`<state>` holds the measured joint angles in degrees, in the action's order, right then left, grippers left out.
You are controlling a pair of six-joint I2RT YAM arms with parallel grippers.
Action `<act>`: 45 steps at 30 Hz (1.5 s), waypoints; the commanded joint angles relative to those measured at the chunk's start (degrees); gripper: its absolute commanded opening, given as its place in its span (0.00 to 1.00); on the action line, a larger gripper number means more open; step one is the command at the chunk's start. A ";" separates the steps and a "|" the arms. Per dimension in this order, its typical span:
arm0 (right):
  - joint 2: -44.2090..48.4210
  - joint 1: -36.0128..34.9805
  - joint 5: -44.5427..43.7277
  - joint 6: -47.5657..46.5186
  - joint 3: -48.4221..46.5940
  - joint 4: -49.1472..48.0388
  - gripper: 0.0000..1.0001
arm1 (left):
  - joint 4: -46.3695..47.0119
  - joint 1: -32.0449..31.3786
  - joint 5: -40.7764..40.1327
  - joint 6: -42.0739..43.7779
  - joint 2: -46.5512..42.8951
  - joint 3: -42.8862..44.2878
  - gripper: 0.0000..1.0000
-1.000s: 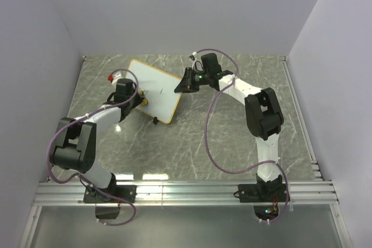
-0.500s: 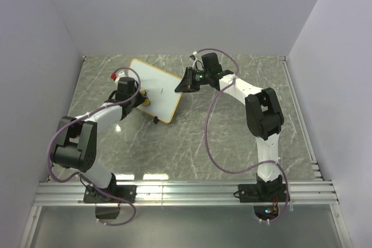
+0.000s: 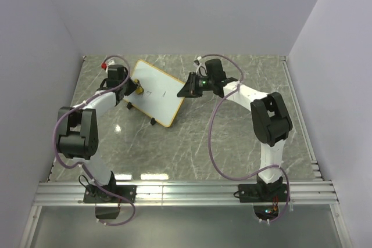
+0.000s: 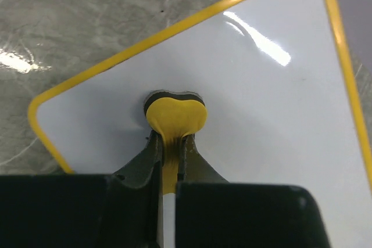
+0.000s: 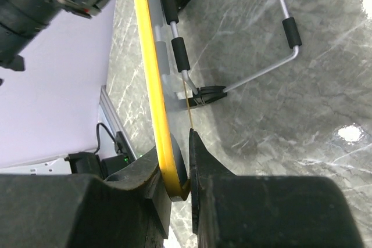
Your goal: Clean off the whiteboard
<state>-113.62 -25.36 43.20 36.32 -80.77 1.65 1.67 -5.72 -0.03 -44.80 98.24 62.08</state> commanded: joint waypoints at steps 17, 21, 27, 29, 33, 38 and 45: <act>-0.72 -0.91 -0.84 9.30 -0.70 -4.46 0.00 | -0.27 -13.00 7.24 3.40 -1.38 -1.26 0.00; -1.51 -1.53 -0.66 9.47 -1.84 -4.20 0.00 | -1.32 -11.69 5.49 4.89 -1.29 -1.18 0.00; -1.43 -1.88 -0.84 7.72 -2.19 -2.09 0.00 | -0.35 -1.42 7.07 5.94 0.64 -1.35 0.00; -1.51 -1.88 -0.84 6.67 -2.81 -0.42 0.00 | -0.62 0.26 6.71 7.00 2.83 -0.57 0.00; -1.69 -1.88 -0.49 5.87 -3.69 0.90 0.00 | -0.71 3.86 8.29 7.44 8.10 1.72 0.00; -2.04 -1.79 -0.31 4.03 -4.57 3.53 0.00 | 0.08 4.22 10.05 7.00 10.84 4.88 0.00; -3.71 -2.06 0.39 2.97 -5.53 4.85 0.00 | 0.00 1.77 11.55 4.55 9.87 9.63 0.00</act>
<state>-114.96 -26.70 40.03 37.19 -84.23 1.54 0.95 -1.39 9.47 -39.70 107.87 68.18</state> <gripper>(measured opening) 0.130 0.079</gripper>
